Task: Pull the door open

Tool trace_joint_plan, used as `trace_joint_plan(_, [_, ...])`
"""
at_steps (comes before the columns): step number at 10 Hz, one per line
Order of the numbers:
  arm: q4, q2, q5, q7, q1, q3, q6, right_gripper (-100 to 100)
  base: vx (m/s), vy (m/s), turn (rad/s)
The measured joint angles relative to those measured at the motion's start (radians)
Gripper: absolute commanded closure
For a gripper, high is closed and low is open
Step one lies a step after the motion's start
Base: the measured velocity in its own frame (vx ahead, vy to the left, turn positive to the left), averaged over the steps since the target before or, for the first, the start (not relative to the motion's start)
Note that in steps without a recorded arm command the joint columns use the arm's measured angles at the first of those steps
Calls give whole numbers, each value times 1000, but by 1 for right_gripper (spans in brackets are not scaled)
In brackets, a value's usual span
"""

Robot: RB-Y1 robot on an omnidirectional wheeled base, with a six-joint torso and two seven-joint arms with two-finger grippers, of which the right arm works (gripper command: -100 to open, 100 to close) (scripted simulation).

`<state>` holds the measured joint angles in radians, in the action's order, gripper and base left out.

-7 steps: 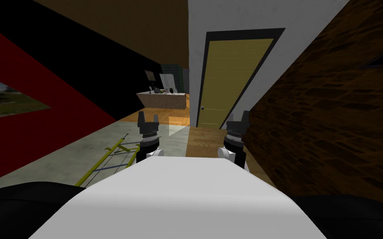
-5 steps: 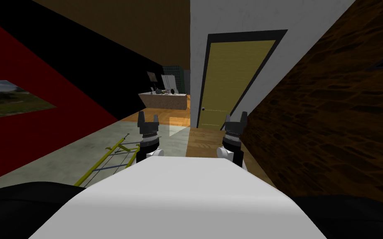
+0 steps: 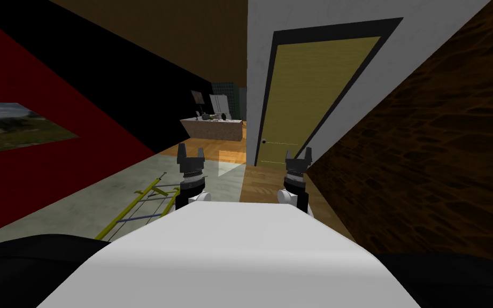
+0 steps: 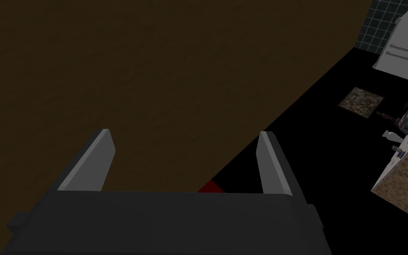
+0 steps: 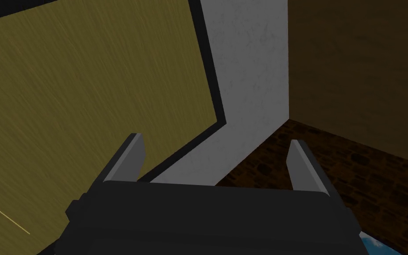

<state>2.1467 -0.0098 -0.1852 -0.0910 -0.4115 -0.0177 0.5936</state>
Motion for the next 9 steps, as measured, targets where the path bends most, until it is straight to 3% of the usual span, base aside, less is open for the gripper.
trace_joint_plan(9, [-207,-45,-116,-155,72,-15,41,-100,94,-29,73])
